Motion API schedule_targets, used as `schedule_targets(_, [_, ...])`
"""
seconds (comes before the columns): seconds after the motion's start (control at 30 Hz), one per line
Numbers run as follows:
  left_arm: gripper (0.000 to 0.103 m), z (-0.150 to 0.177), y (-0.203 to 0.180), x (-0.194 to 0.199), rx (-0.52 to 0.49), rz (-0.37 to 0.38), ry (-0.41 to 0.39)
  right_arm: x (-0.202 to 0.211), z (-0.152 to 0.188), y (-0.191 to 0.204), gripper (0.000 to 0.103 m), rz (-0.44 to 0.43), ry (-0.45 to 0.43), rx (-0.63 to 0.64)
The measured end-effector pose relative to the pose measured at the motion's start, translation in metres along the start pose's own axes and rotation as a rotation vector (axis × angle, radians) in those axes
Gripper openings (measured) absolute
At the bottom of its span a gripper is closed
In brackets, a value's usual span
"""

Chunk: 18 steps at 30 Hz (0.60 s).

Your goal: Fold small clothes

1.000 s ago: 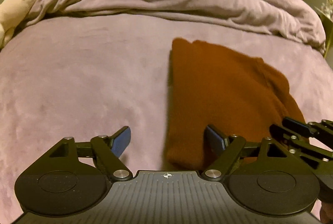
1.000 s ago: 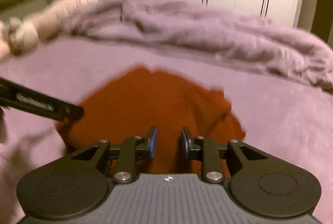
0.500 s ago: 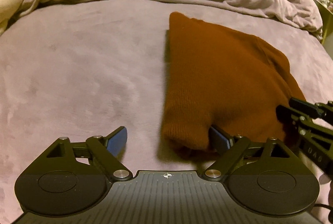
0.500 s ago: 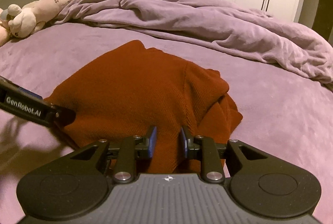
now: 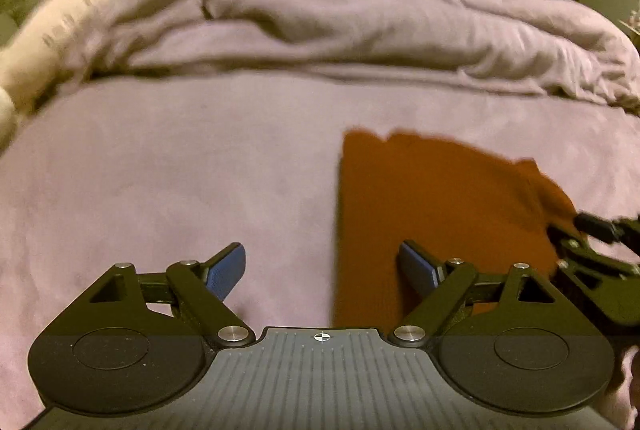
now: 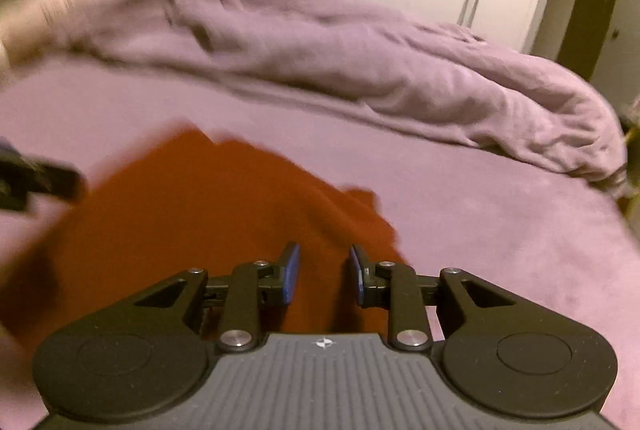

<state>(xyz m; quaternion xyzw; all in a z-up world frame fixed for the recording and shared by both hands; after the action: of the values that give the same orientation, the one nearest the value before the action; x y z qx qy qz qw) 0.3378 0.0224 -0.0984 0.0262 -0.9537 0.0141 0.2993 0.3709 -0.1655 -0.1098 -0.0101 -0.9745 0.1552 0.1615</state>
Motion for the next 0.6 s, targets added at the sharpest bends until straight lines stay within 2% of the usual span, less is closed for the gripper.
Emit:
schedule_targets(0.03, [0.09, 0.008, -0.001, -0.002, -0.001, 0.014, -0.01, -0.005, 0.004, -0.003, 0.03, 0.0, -0.005, -0.003])
schedule_targets(0.13, [0.093, 0.02, -0.008, 0.003, -0.084, -0.011, -0.083, -0.01, 0.005, -0.013, 0.037, 0.005, 0.004, -0.02])
schedule_targets(0.2, [0.093, 0.018, -0.008, 0.009, -0.097, -0.011, -0.077, -0.011, 0.006, -0.016, 0.051, 0.025, 0.011, -0.003])
schedule_targets(0.27, [0.094, 0.015, -0.004, 0.02, -0.068, -0.004, -0.045, -0.005, 0.003, -0.018, 0.052, 0.017, 0.03, -0.022])
schedule_targets(0.37, [0.096, 0.016, 0.001, 0.043, -0.022, 0.015, -0.022, 0.031, -0.002, -0.02, 0.051, -0.011, 0.036, -0.078])
schedule_targets(0.47, [0.097, 0.029, 0.002, 0.056, -0.044, 0.027, -0.007, 0.083, 0.01, -0.018, 0.053, -0.048, -0.011, -0.156])
schedule_targets(0.6, [0.098, 0.041, -0.001, 0.052, -0.075, 0.004, 0.054, 0.104, 0.034, -0.008, 0.058, -0.043, 0.026, -0.126])
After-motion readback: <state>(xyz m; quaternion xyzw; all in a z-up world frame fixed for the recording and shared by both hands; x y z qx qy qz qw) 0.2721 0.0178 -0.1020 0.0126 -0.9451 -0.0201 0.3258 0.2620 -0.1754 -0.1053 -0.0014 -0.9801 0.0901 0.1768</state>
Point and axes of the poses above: each gripper's, at about its wrist camera, not at the fingertips, and x roughly against the way its jaws point, y to its left, z to its underside, the point moved 5 cm from there along -x, roughly the way its jaws point, and after that the axes turned 11 degrees about -y, right-handed, at the moved point
